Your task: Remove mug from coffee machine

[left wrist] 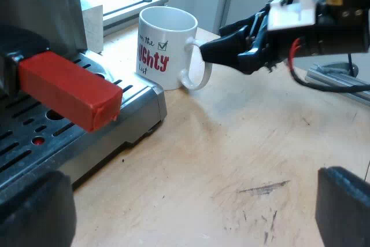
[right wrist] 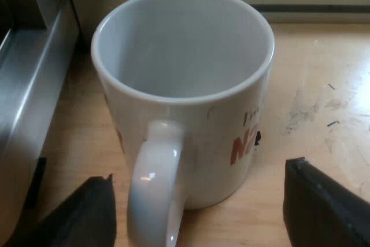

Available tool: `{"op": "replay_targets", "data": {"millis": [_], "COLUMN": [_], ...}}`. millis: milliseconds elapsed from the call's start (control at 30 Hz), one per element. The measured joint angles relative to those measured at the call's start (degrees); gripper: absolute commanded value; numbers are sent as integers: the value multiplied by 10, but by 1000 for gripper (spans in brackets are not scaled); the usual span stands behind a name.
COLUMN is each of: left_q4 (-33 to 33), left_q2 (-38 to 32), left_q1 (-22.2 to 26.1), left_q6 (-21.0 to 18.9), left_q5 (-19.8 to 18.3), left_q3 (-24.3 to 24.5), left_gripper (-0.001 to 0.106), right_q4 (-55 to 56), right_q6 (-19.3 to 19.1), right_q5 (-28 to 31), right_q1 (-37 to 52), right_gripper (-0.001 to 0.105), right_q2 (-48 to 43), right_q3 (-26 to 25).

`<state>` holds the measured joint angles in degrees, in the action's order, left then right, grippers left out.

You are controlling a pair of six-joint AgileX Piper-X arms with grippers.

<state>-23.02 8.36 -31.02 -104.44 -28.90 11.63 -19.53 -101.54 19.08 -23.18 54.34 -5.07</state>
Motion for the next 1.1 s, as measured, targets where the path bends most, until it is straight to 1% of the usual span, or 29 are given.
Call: {"op": "replay_targets", "data": {"millis": [33, 100, 133, 200, 233, 267, 367, 400, 533, 567, 600, 700, 767, 867, 900, 967, 1000, 1067, 1100], "left_q4": [0, 0, 0, 2, 3, 5, 5, 5, 0, -9, -9, -16, -52, -98, -102, -142, -144, -173, -176], "left_q2": [0, 0, 0, 0, 0, 0, 0, 0, 0, 2, 2, 2, 2, 2, 2, 1, 1, 1, 1], "left_q1": [0, 0, 0, 0, 0, 0, 0, 0, 0, 0, 0, 0, 0, 0, 0, 0, 0, 0, 0], "left_q6": [0, 0, 0, 0, 0, 0, -1, -1, -1, -1, -1, -1, -1, -1, -1, -3, -3, -3, -3], "left_q5": [0, 0, 0, 0, 0, 0, 0, -1, -1, 8, 12, 39, 70, 98, 102, 109, 111, 123, 123], "left_q3": [0, 0, 0, 0, 0, 0, 0, 0, 5, 16, 20, 54, 83, 111, 116, 143, 145, 171, 173], "left_gripper": [86, 86, 86, 86, 86, 86, 86, 86, 86, 86, 86, 86, 86, 86, 86, 86, 86, 86, 86], "right_q4": [15, 79, 92, 172, 178, 232, 278, 338, 445, 476, 491, 541, 573, 610, 617, 645, 652, 673, 681], "right_q6": [0, 0, 0, 0, 0, 0, 0, 0, 0, 0, 0, 0, 0, 0, 0, 0, 0, 0, 0], "right_q5": [0, -1, -2, -11, -12, -18, -26, -32, -33, -35, -34, -46, -60, -76, -77, -89, -90, -91, -91], "right_q1": [0, 0, 0, 0, 0, 0, 0, 0, 0, 0, 0, 0, 0, 0, 0, 0, 0, 0, 0], "right_gripper": [63, 63, 63, 63, 63, 63, 63, 63, 63, 63, 63, 63, 63, 63, 63, 63, 63, 63, 63], "right_q2": [-11, -73, -88, -141, -149, -179, -207, -233, -276, -288, -292, -305, -307, -307, -307, -307, -306, -306, -306], "right_q3": [0, -1, -3, -17, -19, -32, -47, -64, -104, -119, -127, -162, -189, -222, -228, -257, -268, -291, -302]}}
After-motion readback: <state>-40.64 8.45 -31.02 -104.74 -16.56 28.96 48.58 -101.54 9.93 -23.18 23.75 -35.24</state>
